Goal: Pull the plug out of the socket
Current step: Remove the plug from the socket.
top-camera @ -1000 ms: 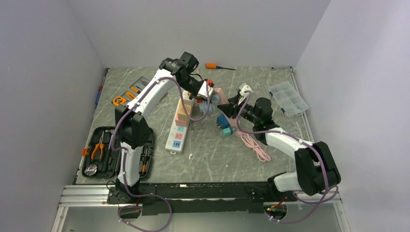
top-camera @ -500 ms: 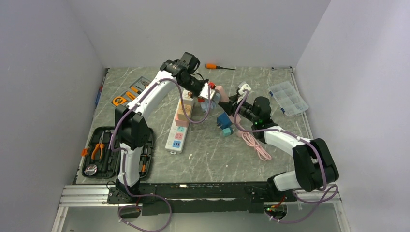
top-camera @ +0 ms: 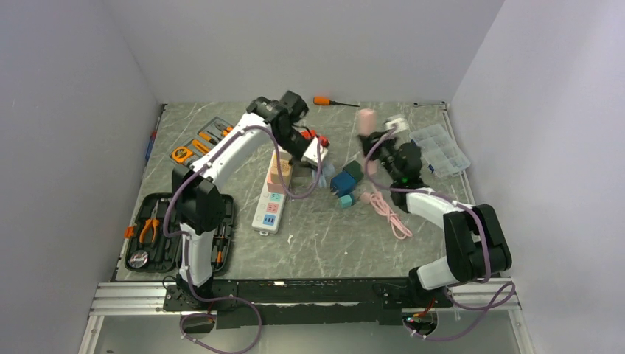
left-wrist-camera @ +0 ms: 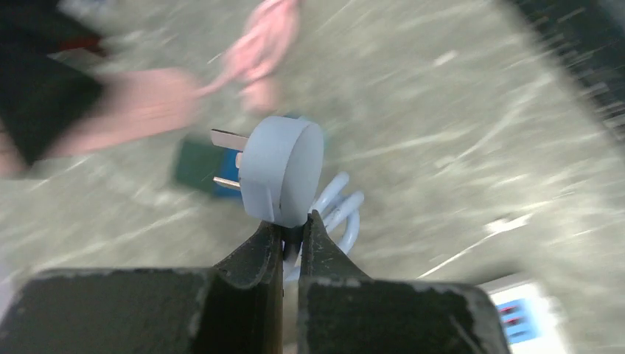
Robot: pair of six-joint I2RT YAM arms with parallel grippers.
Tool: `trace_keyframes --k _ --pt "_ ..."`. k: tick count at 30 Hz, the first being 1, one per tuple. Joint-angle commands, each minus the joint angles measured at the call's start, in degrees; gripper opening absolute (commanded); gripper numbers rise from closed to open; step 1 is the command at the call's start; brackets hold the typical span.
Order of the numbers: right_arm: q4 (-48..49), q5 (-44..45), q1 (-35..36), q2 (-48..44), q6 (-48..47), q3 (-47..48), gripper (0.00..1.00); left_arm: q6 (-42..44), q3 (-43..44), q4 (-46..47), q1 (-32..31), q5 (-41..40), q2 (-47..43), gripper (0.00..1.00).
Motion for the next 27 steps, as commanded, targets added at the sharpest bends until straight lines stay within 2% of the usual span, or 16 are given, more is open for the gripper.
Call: trace_keyframes --k 1,9,14,17,19,23,27 --pt "7.1 28.5 -8.4 -2.2 5.0 2.5 0.0 -0.1 -0.4 -21.0 -7.0 15.2 -6.4 0.0" --pt "5.4 27.5 -8.7 -5.7 2.8 0.9 0.0 0.9 3.1 -20.5 -5.7 14.2 -4.7 0.0" --pt "-0.7 26.2 -8.8 -6.1 3.2 1.1 0.0 -5.4 11.4 -16.4 -2.7 12.1 0.9 0.0" --pt "-3.8 24.4 -9.0 -3.7 5.4 1.7 0.0 -12.8 6.7 -4.6 -0.7 9.3 0.1 0.0" --pt "-9.8 26.5 -9.1 -1.2 7.2 4.6 0.0 -18.5 2.1 5.4 0.4 6.9 -1.3 0.0" --pt "-19.1 27.0 -11.0 3.0 11.5 11.1 0.14 -26.8 -1.9 21.6 1.7 0.9 -1.4 0.0" --pt "-24.0 28.2 -11.2 5.6 13.3 13.6 0.24 -32.8 -1.0 31.9 3.1 -3.2 1.6 0.0"
